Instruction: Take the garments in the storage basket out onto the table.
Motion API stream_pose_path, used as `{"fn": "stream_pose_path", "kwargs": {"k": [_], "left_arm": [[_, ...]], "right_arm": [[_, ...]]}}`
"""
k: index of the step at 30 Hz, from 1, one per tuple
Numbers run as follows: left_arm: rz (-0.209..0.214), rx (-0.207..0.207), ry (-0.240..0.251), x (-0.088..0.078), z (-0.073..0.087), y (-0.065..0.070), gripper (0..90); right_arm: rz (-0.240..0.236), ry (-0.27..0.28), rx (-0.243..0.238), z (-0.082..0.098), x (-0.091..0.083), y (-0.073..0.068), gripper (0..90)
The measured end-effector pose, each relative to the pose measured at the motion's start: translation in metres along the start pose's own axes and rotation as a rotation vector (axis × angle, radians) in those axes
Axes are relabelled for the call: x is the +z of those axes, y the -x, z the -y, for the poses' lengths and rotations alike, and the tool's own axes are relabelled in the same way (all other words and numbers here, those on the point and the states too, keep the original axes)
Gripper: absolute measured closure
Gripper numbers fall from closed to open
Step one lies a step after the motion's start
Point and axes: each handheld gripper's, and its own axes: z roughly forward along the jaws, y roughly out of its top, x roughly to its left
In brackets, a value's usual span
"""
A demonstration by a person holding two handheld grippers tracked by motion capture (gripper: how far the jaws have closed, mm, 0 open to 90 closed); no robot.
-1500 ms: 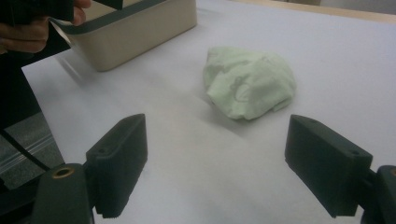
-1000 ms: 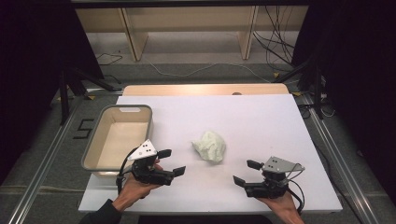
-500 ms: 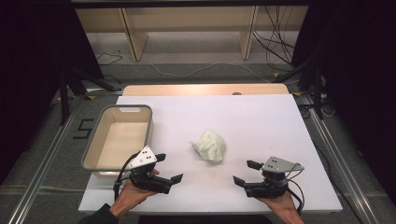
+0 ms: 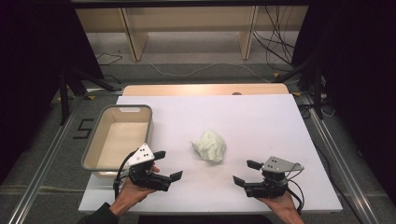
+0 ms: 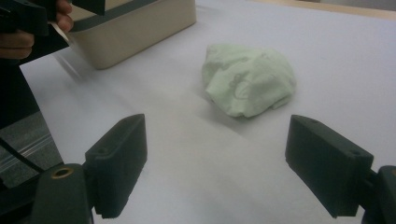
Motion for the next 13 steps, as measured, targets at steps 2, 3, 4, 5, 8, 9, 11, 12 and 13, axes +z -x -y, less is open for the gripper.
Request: {"fn": "stream_pose_path", "kwargs": {"k": [2,3,4,5,8,9,11,12,13], "left_arm": [[0.000,0.001,0.000,-0.0001,-0.0002,0.0000,1.9],[0.000,0.001,0.002,-0.0002,-0.0003,0.0000,1.9],[0.000,-0.002,0.004,-0.0004,-0.0003,-0.0003,1.9],[0.000,-0.004,0.005,-0.0003,-0.0003,-0.0005,1.9],[-0.001,-0.007,0.007,-0.0003,-0.0004,-0.0009,1.9],[-0.001,-0.008,0.008,-0.0004,-0.0004,-0.0010,1.9],[0.002,-0.009,0.009,-0.0008,-0.0006,-0.0011,1.9],[0.002,-0.011,0.011,-0.0008,-0.0006,-0.0011,1.9],[0.002,-0.012,0.012,-0.0008,-0.0007,-0.0011,1.9]], "right_arm": [[0.001,-0.001,0.002,0.0000,-0.0003,-0.0001,21.6],[0.000,0.001,0.002,0.0000,0.0000,0.0002,21.6],[0.001,0.001,0.002,0.0001,0.0001,0.0004,21.6],[0.001,0.000,0.003,0.0001,0.0001,0.0004,21.5],[0.000,0.000,0.002,0.0000,0.0000,0.0000,21.6],[0.000,0.001,0.002,0.0000,-0.0001,0.0000,21.6],[0.000,0.001,0.002,0.0000,0.0000,0.0002,21.6],[0.000,0.002,0.002,0.0000,0.0000,0.0003,21.6],[0.000,0.002,0.002,0.0000,0.0000,0.0003,21.6]]}}
